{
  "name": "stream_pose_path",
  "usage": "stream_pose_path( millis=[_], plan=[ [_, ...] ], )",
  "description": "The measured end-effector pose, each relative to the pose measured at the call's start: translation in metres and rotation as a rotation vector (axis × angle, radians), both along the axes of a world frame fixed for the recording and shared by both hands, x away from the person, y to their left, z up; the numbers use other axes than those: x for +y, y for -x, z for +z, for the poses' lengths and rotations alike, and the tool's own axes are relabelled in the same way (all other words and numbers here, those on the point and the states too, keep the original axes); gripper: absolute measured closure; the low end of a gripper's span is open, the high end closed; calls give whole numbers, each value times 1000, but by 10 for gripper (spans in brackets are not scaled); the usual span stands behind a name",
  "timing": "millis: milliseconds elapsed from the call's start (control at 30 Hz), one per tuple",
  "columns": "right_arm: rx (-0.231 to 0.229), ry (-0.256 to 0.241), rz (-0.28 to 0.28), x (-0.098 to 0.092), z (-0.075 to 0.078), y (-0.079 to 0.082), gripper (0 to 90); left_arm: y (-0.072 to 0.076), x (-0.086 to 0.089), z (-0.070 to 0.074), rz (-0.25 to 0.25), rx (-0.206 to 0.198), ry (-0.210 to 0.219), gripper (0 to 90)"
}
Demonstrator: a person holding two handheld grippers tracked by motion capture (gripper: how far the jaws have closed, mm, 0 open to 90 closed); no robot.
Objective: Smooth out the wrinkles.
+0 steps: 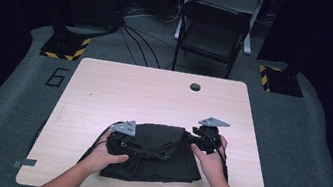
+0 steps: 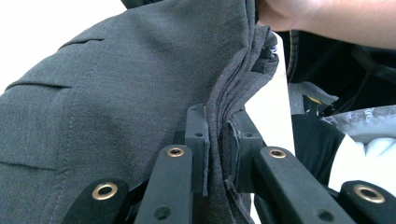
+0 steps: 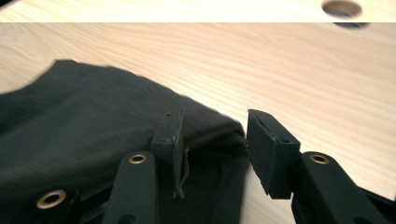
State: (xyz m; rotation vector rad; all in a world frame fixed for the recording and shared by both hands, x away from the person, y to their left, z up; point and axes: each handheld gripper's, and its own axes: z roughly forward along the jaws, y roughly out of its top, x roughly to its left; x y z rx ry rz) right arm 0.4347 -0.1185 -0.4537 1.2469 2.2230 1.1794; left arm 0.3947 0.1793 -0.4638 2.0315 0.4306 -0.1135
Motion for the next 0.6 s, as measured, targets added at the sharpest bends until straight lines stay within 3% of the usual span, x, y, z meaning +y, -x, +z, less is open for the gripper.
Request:
stream_pose_path(
  millis=[233, 400, 600],
  plan=[
    [-21, 5, 31, 21, 17, -6, 570, 4, 5, -2, 17, 1, 2, 769],
    [-44, -36, 23, 24, 30, -9, 561, 7, 6, -3, 12, 0, -14, 769],
    [-17, -3, 121, 44, 24, -1, 551, 9, 7, -4, 17, 5, -15, 744]
  ],
)
